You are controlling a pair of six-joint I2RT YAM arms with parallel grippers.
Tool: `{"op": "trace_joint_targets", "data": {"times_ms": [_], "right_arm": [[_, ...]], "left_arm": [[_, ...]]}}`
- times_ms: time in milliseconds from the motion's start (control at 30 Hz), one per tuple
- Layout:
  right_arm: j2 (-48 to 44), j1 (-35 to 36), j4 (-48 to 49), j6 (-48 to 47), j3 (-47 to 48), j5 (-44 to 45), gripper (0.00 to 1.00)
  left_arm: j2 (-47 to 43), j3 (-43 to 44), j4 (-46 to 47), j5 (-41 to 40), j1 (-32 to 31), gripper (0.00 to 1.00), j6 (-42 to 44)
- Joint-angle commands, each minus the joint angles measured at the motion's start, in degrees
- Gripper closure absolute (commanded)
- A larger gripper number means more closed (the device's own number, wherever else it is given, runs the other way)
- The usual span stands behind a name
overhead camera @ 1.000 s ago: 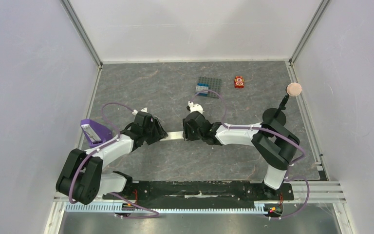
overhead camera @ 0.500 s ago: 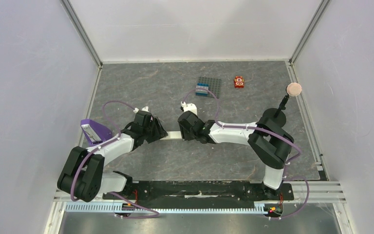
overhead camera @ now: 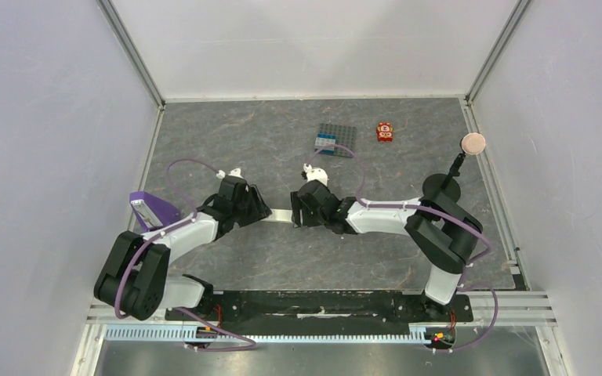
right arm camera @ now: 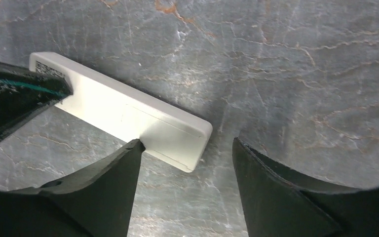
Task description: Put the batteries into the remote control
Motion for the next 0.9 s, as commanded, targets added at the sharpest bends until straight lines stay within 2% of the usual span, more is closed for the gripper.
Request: {"op": "trace_joint_targets", "data": {"times_ms": [0,100,300,600,867], "right_arm": [[-3.9,0.1,-1.8,-7.7,-3.2,2.2,0.25],[-6.0,-0.4,-1.2,-15.7,-3.0,0.1,0.19],[-5.5,-0.4,-0.2,-32.5,-1.2,-7.0,0.17],[0.1,-0.9,-0.2,-50.5,3.0,-12.3,0.16],[7.1,-5.8,-8.9,-55.7,10.7,-23.8,0.21]], "left_arm": [[-0.8,6.3,-1.7,0.6,-2.8,0.43,0.7],[-3.5,10.0,-6.6,-5.6,-2.9,0.36,1.8],[-8.2,14.3,-14.5,-13.6,-2.9,0.22,2.5],[-15.2,15.3,-20.3,-15.8,-2.8,0.21,0.8],[-20.8,14.1,-22.4,-14.1,-2.7,0.21,0.0]]}}
